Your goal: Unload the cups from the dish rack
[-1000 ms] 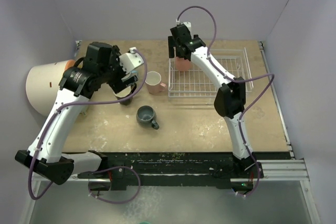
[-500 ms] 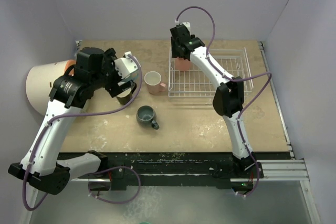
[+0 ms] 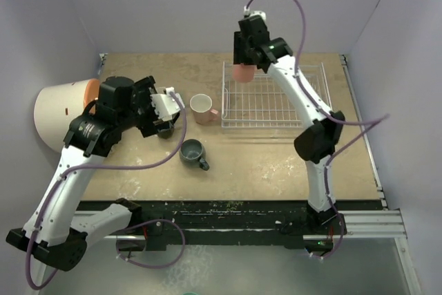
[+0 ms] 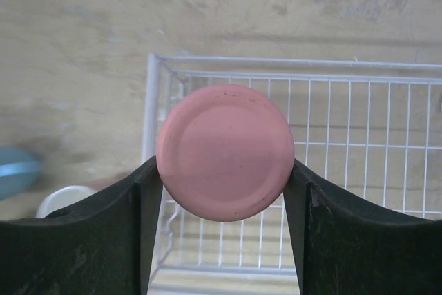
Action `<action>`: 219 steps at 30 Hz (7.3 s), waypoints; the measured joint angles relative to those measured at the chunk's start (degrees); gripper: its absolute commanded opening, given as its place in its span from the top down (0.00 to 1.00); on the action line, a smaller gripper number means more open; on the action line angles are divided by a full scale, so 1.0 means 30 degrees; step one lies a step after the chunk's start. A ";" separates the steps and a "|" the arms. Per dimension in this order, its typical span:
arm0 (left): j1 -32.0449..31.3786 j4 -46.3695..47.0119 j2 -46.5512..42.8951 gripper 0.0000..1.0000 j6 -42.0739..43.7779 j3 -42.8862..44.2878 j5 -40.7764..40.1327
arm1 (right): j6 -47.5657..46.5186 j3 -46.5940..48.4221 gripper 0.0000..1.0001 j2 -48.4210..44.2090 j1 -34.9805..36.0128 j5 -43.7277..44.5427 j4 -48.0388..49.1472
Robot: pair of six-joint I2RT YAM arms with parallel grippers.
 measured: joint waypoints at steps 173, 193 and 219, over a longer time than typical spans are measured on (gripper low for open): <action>-0.5734 -0.0386 0.8072 0.01 -0.2601 0.5421 -0.4160 | 0.5552 -2.1536 0.00 -2.1413 -0.2747 -0.0066 0.2018; -0.2157 1.4192 -0.8976 0.01 -1.0426 -1.9300 -0.6178 | 0.3337 -3.2319 0.00 -2.7729 -0.2747 0.4932 0.9734; 0.9151 2.1056 -1.0287 0.01 -1.2254 -2.4509 0.6120 | 0.1508 -3.8650 0.00 -3.2574 -0.2747 0.6062 1.5322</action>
